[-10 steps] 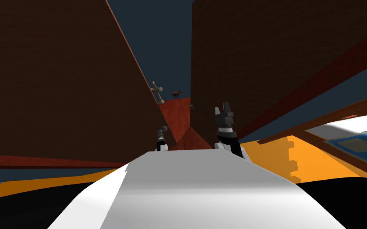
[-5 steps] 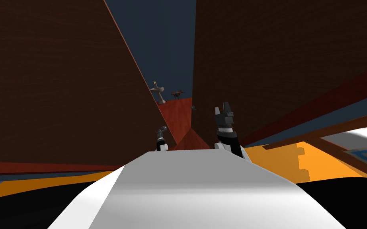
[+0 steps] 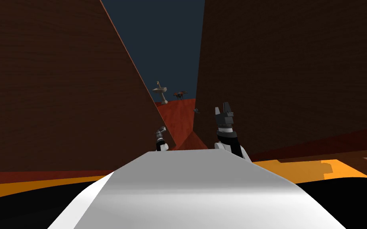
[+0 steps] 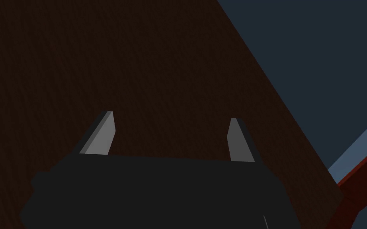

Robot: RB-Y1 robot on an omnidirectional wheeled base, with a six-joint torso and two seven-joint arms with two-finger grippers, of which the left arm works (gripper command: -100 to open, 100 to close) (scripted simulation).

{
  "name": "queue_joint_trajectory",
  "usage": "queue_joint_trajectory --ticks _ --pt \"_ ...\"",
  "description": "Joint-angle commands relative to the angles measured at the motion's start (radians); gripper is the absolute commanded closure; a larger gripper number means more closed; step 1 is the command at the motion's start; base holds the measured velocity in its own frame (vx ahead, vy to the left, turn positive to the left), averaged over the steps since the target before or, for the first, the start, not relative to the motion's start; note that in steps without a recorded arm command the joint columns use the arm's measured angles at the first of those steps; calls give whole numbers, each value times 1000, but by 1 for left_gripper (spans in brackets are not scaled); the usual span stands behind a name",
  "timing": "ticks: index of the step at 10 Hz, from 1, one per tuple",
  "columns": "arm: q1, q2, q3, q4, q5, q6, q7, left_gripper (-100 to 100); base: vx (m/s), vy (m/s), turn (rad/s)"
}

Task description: Push the door open

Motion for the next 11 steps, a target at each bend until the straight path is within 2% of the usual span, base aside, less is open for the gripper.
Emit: queue_joint_trajectory --ticks 1,3,4,5,8,9,11 --pt "-4 -13 15 -8 8 -2 -12 100 191 -2 79" --pt "-6 -32 29 -7 16 -3 -22 100 167 -8 58" --pt "0 -21 30 -5 16 -3 -20 100 73 -4 42" --pt "6 -2 44 -15 34 -6 -33 100 115 40 -1" --pt "6 -2 44 -15 34 -6 -33 100 70 31 1" --pt "12 13 55 -24 53 -9 -46 100 97 43 -29" --pt "17 23 66 -32 70 -12 -57 100 166 64 8"
